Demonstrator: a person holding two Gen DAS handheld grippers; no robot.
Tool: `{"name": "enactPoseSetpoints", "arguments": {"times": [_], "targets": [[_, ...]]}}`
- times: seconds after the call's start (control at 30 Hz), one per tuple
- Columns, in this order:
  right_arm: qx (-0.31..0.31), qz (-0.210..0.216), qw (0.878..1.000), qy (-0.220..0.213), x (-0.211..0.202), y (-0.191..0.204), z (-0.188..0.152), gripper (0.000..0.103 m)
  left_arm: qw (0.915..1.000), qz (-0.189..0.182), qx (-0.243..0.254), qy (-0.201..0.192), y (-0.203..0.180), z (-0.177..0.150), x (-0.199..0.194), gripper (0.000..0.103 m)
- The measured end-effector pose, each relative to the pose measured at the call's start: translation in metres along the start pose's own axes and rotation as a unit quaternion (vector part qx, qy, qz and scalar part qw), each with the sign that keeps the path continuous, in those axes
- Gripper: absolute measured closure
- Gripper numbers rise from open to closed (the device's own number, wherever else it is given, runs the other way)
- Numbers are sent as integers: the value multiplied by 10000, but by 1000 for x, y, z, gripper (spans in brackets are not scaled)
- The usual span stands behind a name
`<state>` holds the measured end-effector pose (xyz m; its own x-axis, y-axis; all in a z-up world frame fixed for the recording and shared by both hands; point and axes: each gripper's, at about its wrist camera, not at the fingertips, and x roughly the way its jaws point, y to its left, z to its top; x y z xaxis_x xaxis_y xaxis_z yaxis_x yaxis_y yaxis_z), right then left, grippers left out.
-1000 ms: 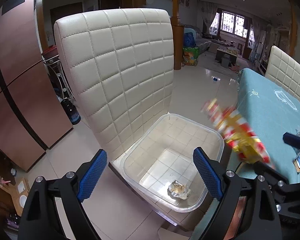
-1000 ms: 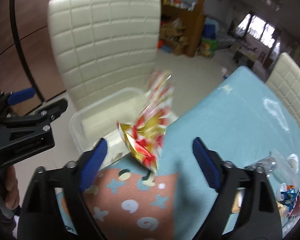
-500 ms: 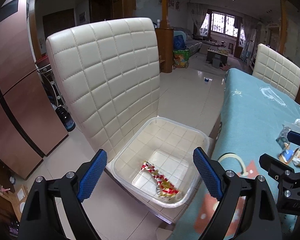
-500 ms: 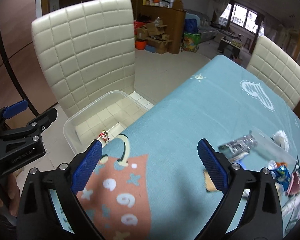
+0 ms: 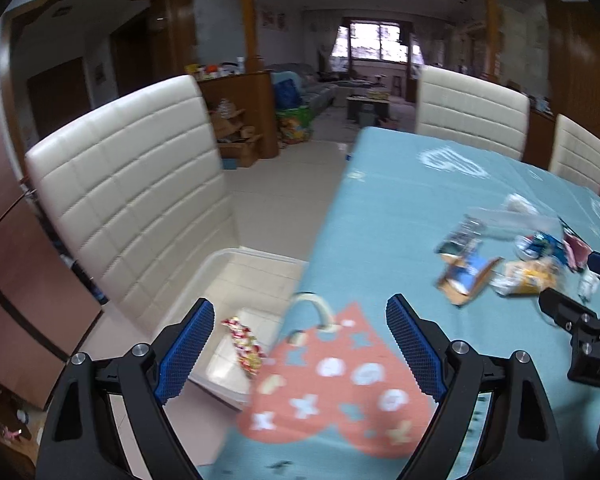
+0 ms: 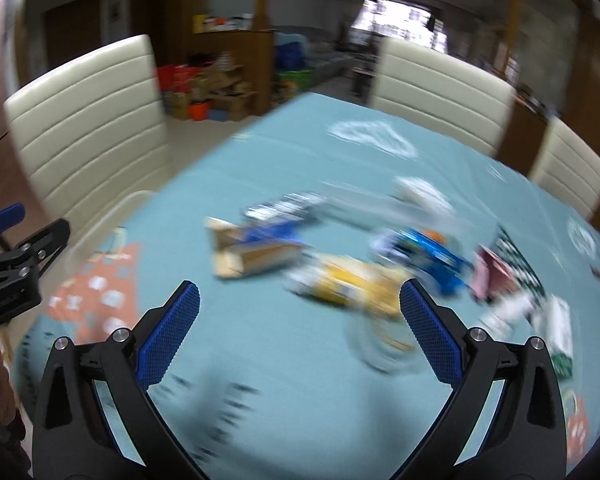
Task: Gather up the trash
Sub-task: 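Return both tools to the table and lower the right tool onto the clear lid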
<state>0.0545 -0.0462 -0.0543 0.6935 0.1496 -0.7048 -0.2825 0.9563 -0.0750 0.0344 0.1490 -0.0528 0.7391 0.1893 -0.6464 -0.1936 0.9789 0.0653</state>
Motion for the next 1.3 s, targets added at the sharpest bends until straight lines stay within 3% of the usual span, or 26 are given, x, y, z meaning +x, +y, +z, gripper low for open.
{"name": "enactPoseSetpoints", "arguments": {"times": [0.1,0.27,0.6,0.83,1.03,1.1,1.3], "targets": [[373,-165,9991,143,1,-44,-15,4,9994,-232,257,80,-34,1,4,17],[810,36,9953,520,16,-89,-29,4,9969,-504,530,287,-79,7,19,17],[658,399,9925,950,59,-98,-26,4,9912,-708,804,779,-112,16,63,17],[759,665,9880,1168,83,-105,-22,4,9861,-805,1203,821,-128,28,86,17],[855,645,9888,1036,88,-110,-20,4,9822,-934,1374,880,-138,32,103,17],[872,607,9897,964,86,-111,-21,15,9823,-964,1348,874,-139,33,107,17],[698,371,9942,725,81,-108,-20,16,9826,-976,1416,702,-142,30,101,18]]}}
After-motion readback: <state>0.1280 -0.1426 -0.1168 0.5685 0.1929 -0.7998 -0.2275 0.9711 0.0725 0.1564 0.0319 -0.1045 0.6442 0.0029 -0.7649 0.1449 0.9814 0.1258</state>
